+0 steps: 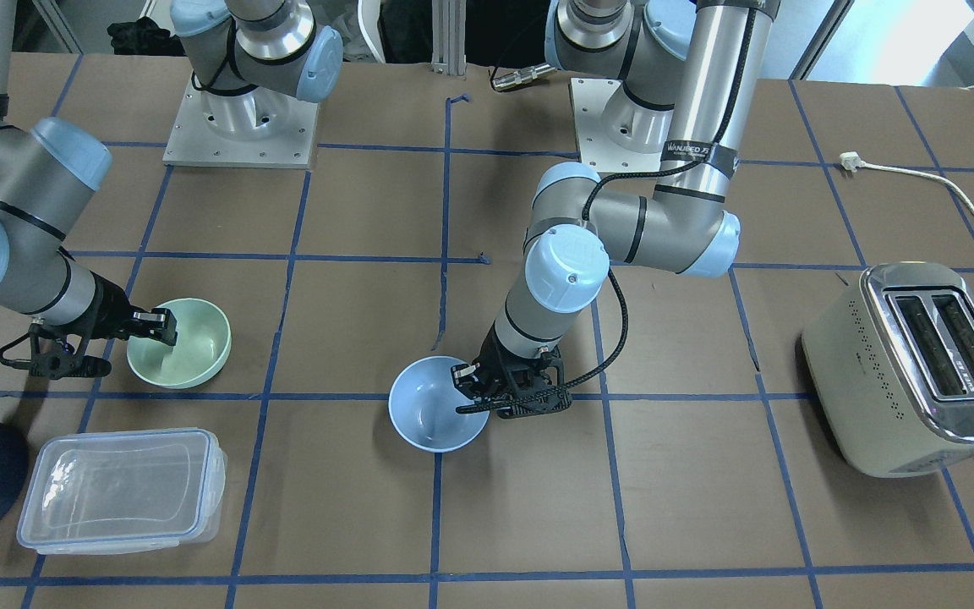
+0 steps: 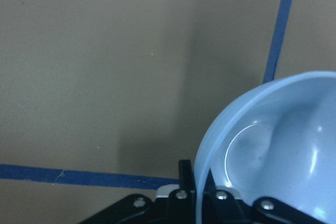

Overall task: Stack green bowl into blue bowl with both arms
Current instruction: 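Release the blue bowl and raise left gripper while right lifts green bowl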

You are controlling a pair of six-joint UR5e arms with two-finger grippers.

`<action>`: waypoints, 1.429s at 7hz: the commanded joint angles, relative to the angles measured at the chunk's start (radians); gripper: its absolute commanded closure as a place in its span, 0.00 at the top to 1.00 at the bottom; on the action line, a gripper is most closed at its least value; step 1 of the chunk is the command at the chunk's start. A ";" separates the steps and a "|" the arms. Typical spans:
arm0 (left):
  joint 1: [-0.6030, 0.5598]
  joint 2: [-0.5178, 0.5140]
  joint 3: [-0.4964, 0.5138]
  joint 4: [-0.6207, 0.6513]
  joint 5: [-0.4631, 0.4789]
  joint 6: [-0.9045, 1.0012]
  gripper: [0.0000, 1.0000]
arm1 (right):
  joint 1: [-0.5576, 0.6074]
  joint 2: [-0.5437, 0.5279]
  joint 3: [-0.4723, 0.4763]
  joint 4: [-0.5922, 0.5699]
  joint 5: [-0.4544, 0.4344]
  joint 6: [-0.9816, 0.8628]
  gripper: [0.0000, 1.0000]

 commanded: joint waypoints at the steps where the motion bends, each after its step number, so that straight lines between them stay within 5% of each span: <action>1: -0.003 0.004 -0.006 0.004 -0.004 -0.061 1.00 | 0.000 -0.006 -0.002 0.003 -0.002 0.003 0.00; 4: 0.064 0.094 0.002 -0.040 0.010 0.065 1.00 | 0.005 -0.057 -0.057 0.037 -0.002 0.009 0.00; 8: 0.213 0.321 0.130 -0.470 0.200 0.568 1.00 | 0.049 -0.071 -0.211 0.239 0.146 0.097 0.00; 10: 0.224 0.434 0.267 -0.767 0.220 0.594 1.00 | 0.237 -0.063 -0.255 0.192 0.173 0.457 0.00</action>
